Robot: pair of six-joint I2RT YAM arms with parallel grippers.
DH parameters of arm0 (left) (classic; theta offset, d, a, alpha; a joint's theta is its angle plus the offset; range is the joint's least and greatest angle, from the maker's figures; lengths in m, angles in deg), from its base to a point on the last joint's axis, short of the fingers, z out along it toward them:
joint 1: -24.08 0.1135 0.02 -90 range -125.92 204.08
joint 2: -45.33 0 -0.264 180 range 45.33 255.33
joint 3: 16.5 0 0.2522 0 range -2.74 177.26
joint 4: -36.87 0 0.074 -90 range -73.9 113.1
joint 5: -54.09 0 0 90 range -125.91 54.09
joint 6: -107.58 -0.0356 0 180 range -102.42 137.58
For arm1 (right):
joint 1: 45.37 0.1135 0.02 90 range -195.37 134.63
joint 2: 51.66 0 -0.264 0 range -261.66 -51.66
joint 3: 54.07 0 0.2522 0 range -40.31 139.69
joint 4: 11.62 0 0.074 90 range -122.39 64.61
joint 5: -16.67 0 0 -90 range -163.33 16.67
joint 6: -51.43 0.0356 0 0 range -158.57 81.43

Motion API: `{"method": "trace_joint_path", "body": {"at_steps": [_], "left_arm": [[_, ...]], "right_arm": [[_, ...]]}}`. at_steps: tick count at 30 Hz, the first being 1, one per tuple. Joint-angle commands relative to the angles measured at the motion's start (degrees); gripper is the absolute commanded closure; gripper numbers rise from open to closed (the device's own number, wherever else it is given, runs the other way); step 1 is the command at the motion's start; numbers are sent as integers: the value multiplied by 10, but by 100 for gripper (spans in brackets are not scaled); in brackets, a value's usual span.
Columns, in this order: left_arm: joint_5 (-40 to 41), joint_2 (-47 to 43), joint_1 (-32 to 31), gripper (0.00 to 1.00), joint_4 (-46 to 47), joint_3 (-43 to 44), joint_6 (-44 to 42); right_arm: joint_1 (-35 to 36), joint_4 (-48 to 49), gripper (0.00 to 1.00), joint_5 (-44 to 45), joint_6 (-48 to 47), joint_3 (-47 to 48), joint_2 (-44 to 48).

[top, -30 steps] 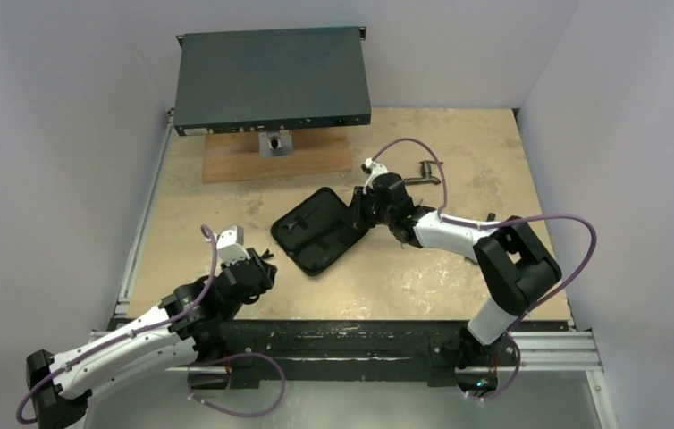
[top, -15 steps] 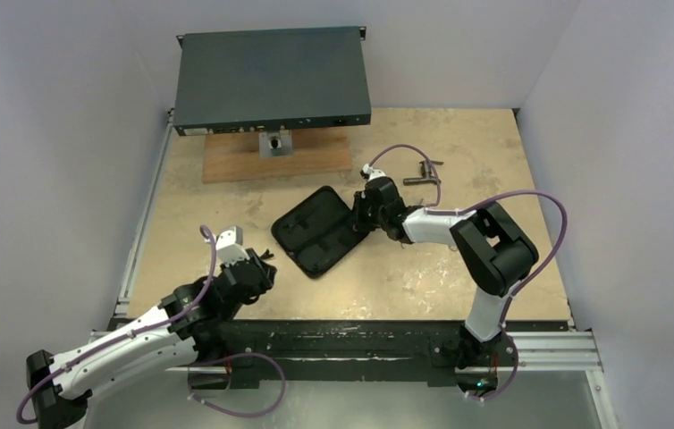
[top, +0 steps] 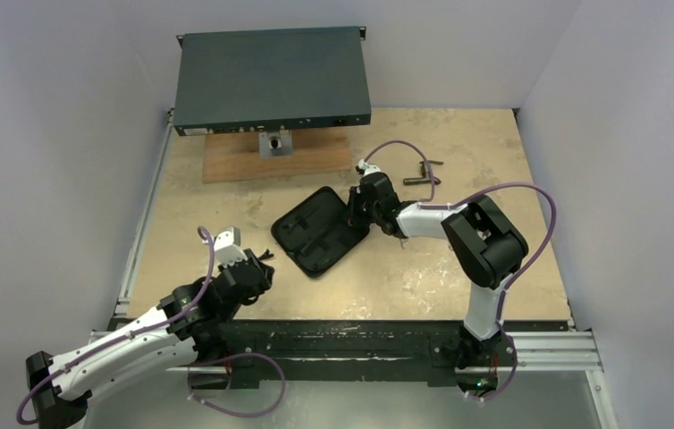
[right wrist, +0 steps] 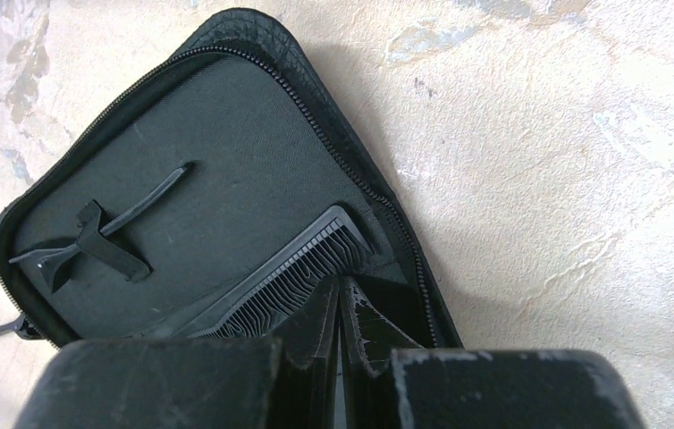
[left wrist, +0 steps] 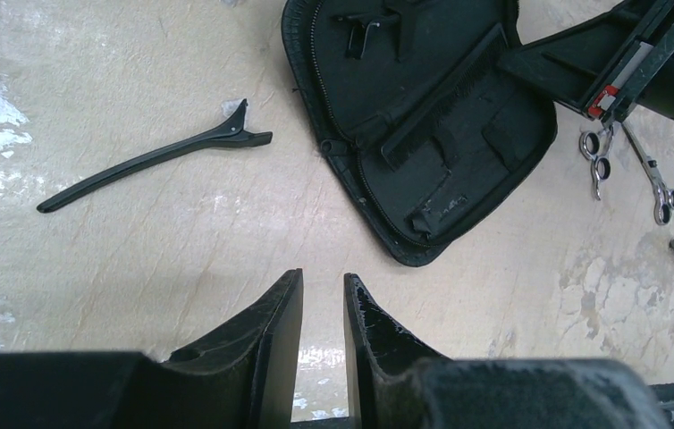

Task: Sort the hair-cutting tools
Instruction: Place the comb in the hairdressing tool bag, then move the scissors to the center of the board.

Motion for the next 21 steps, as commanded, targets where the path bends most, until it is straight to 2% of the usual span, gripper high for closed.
{"method": "trace_joint_path", "body": {"at_steps": [1, 5, 13, 21], "left_arm": [[14, -5, -2, 78, -3, 7, 11], [18, -8, -1, 77, -2, 7, 8], [40, 11, -1, 77, -8, 29, -2], [48, 48, -1, 76, 4, 41, -1]], "right_arm": [[-1, 3, 98, 9, 4, 14, 13], [-1, -3, 97, 10, 4, -12, 71], [-1, -36, 72, 5, 12, -81, 232], [-24, -94, 64, 105, 54, -205, 417]]}}
